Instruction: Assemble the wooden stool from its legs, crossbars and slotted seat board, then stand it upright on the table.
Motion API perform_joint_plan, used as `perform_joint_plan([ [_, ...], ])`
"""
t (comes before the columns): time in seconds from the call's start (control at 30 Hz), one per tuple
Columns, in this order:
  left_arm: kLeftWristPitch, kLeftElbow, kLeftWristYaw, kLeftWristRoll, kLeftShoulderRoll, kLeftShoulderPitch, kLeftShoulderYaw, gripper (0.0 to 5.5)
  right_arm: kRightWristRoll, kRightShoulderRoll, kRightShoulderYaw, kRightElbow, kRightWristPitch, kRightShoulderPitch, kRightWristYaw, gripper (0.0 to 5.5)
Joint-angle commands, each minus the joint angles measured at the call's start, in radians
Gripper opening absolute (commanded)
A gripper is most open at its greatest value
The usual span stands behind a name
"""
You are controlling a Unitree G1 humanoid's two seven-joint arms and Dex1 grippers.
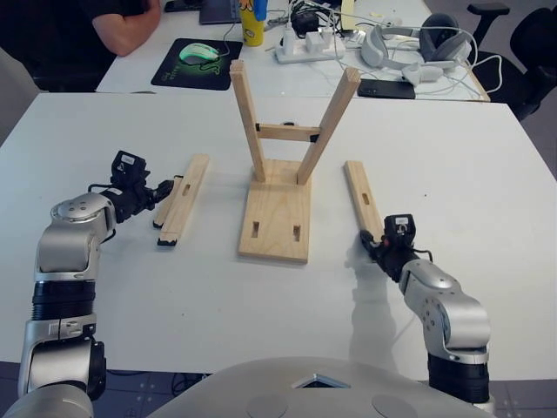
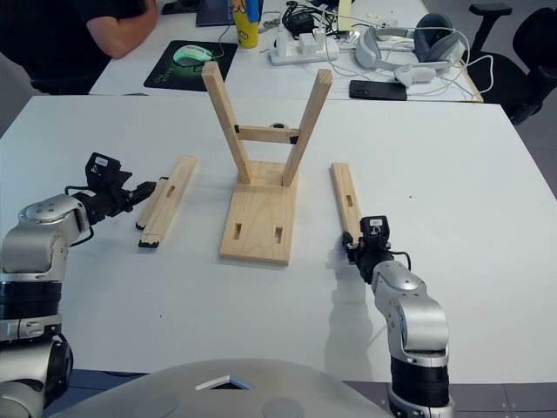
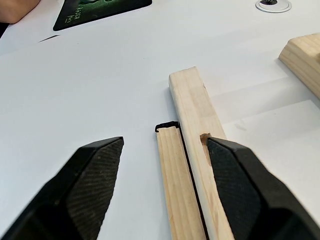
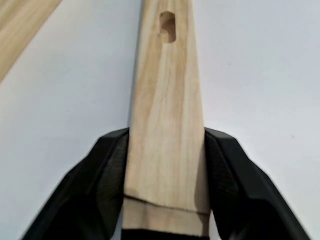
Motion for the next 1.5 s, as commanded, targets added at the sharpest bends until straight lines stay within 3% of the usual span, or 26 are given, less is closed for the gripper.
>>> perform_joint_plan([
  [0.03,0.017,-0.012,-0.023,0.004,0.024,-0.011,-0.022,3.13,0.025,0.083,0.048,-0.108,0.209,0.049,-0.046,2.06],
  [0.4,0.023,-0.006,-0.036,0.012,0.033,-0.039,-0.050,3.13,-0.015,0.135,0.051,-0.267,0.404,0.030,-0.101,2.06],
  [0.7,-0.003,-0.007,-0.009,0.022,0.029,-0.022,-0.033,3.13,-0.028,0.094,0.028,-0.259,0.311,-0.033,-0.085,3.46],
  [0.87,-0.026,0.009,0.004,0.022,0.037,-0.019,-0.003,3.13,-0.050,0.029,0.008,-0.270,0.164,-0.114,-0.069,3.46],
  [1.1,-0.039,0.029,0.000,0.044,0.048,0.032,-0.002,3.13,-0.044,0.020,-0.126,-0.119,-0.017,-0.278,-0.066,3.46],
  [1.5,-0.031,0.036,-0.053,0.091,0.076,0.081,-0.092,3.13,-0.052,0.006,-0.130,-0.041,-0.092,-0.314,-0.066,3.46],
])
